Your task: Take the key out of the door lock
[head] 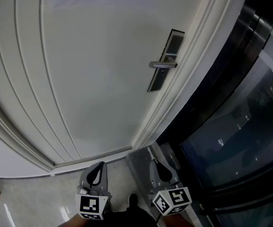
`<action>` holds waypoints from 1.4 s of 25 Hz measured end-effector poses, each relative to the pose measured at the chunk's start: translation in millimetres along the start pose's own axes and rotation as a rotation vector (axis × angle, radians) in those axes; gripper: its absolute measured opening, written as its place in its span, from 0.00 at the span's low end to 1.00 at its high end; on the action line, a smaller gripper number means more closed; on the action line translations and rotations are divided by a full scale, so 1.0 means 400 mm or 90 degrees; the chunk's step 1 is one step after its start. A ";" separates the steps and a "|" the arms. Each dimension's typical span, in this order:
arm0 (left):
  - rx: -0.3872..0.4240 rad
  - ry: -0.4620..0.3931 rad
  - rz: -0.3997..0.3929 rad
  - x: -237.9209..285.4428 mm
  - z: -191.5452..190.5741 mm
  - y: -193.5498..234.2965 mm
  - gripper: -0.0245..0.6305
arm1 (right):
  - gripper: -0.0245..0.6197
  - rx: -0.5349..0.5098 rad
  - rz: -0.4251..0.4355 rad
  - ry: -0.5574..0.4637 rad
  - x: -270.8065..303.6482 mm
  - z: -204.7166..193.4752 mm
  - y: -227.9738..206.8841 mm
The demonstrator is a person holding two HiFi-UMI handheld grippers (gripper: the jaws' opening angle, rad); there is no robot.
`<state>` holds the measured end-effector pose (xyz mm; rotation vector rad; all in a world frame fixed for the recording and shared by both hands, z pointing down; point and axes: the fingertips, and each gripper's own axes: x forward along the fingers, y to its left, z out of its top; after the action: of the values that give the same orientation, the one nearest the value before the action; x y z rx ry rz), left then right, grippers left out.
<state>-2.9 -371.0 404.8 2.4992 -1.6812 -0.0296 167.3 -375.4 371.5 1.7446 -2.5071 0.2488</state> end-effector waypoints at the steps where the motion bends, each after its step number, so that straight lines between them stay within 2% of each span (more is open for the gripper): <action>1: -0.002 0.002 -0.001 -0.010 -0.011 -0.006 0.07 | 0.04 -0.005 -0.001 0.003 -0.015 -0.010 0.005; 6: -0.007 0.002 0.011 -0.072 -0.028 -0.044 0.06 | 0.04 -0.039 0.007 0.015 -0.100 -0.054 0.028; 10: -0.009 -0.011 0.033 -0.128 -0.012 -0.105 0.07 | 0.04 -0.071 0.041 0.011 -0.172 -0.062 0.044; 15: 0.000 -0.012 0.083 -0.226 -0.051 -0.217 0.07 | 0.04 -0.092 0.076 -0.002 -0.301 -0.089 0.013; 23: 0.010 0.009 0.194 -0.430 -0.118 -0.376 0.07 | 0.04 -0.111 0.138 0.001 -0.506 -0.160 -0.034; 30: 0.028 0.016 0.230 -0.550 -0.153 -0.423 0.07 | 0.04 -0.112 0.180 -0.009 -0.597 -0.172 0.003; 35: 0.011 0.032 0.248 -0.672 -0.201 -0.431 0.07 | 0.04 -0.124 0.206 0.005 -0.663 -0.207 0.075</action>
<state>61.0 -50.8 449.3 2.1180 -2.1190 0.0855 229.5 -105.5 409.1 1.2633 -2.6932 0.0274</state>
